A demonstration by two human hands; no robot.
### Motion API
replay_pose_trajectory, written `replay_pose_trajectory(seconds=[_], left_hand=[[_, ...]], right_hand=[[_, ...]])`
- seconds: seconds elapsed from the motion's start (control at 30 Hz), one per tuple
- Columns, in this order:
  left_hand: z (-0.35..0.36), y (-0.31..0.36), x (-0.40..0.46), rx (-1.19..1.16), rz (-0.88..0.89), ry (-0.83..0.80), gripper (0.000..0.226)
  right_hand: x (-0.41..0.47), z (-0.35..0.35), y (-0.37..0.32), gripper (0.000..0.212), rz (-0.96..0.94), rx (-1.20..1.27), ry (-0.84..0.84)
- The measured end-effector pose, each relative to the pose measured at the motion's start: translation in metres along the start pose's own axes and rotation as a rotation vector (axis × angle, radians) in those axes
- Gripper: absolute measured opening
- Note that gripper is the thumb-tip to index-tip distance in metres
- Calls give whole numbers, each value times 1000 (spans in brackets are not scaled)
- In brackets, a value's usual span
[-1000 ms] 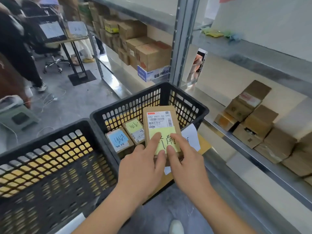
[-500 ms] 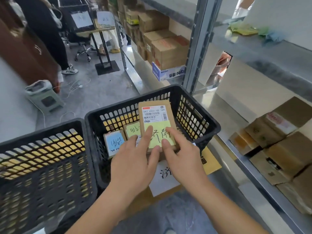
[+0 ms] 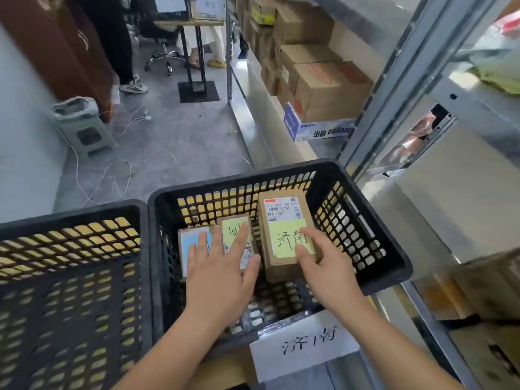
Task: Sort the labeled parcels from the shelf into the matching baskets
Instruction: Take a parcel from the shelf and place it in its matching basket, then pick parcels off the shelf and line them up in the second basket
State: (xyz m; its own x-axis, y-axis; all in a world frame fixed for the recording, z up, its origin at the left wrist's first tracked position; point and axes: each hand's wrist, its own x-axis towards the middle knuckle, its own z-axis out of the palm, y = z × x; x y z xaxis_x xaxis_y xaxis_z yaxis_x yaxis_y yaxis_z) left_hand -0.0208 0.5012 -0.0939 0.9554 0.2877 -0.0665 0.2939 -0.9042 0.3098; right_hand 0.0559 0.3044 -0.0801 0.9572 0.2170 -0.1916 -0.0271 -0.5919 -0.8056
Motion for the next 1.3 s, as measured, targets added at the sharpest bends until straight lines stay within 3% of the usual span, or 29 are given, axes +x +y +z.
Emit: replay_pose_trajectory(seconds=[0.2, 0.4, 0.77, 1.03, 1.17, 1.3], left_hand=[[13, -12, 29, 6, -36, -60, 67], [24, -11, 44, 18, -111, -97, 67], [42, 15, 57, 109, -191, -82, 68], [80, 8, 81, 235, -151, -374, 77], [95, -2, 85, 334, -43, -427, 95], [108, -8, 92, 372, -16, -422, 104]], right_hand=[[57, 3, 18, 28, 94, -96, -154], [103, 17, 35, 34, 19, -268, -326], [147, 44, 86, 40, 29, -352, -615], [156, 44, 91, 43, 4, -374, -645], [157, 45, 97, 55, -29, -391, -655], [157, 48, 98, 91, -20, -395, -629]])
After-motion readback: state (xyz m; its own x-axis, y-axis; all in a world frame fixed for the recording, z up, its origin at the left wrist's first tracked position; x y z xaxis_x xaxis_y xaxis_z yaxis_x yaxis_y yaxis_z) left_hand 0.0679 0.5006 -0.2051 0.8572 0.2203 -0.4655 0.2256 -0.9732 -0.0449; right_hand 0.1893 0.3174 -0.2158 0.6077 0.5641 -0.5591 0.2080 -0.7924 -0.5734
